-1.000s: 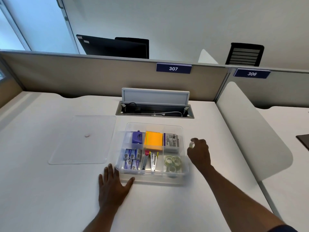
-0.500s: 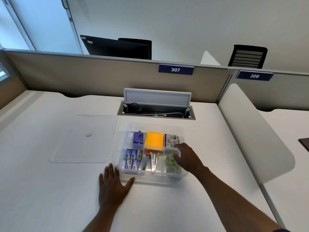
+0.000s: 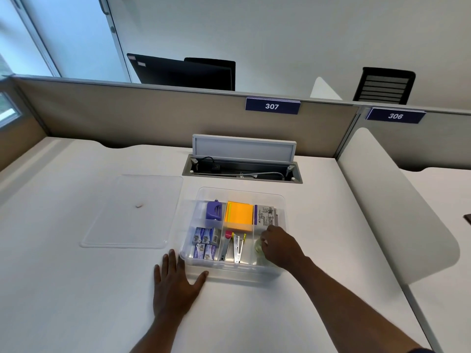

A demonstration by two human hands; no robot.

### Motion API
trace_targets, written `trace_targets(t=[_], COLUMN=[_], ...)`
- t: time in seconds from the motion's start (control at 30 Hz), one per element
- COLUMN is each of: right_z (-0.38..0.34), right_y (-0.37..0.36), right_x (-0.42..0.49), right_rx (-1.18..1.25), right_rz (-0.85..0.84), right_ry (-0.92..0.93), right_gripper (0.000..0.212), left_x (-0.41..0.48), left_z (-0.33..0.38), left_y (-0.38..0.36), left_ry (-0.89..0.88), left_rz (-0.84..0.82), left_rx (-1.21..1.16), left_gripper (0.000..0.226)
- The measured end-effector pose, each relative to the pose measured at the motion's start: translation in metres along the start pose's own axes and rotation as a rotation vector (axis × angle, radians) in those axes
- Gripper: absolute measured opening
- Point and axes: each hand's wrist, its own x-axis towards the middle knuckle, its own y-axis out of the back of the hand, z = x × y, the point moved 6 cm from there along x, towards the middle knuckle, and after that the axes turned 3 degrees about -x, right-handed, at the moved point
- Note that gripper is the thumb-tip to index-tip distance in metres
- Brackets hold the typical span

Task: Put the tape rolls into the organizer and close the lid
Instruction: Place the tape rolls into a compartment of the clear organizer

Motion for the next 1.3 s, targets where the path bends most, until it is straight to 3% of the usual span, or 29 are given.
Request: trace_targets(t=[0.33, 0.57, 0.77, 1.3], right_z=[0.004, -0.006, -0.015, -0.011], right_y=[0.000, 0.003, -0.001, -0.004], right_x=[0.010, 0.009, 0.003, -0.002], right_rx=[-0.123, -0.088, -0.203, -0.278], right_rz=[-0.016, 0.051, -0.007, 0.031], right_ry=[-0.084, -0.025, 0.075, 0.050], right_gripper=[0.031, 0.016, 0.003, 0.021], left_x=[0.000, -0.001, -0.001, 0.000], left_z=[0.000, 0.002, 0.001, -0.001], left_y=[0.000, 0.003, 0.003, -0.001], left_ry=[-0.002, -0.005, -0.006, -0.002], left_rz=[0.004, 0.023, 0.020, 0.018], left_rx=[0.008, 0.002, 0.000, -0.007], left_gripper=[0.097, 0.095, 0.095, 0.096])
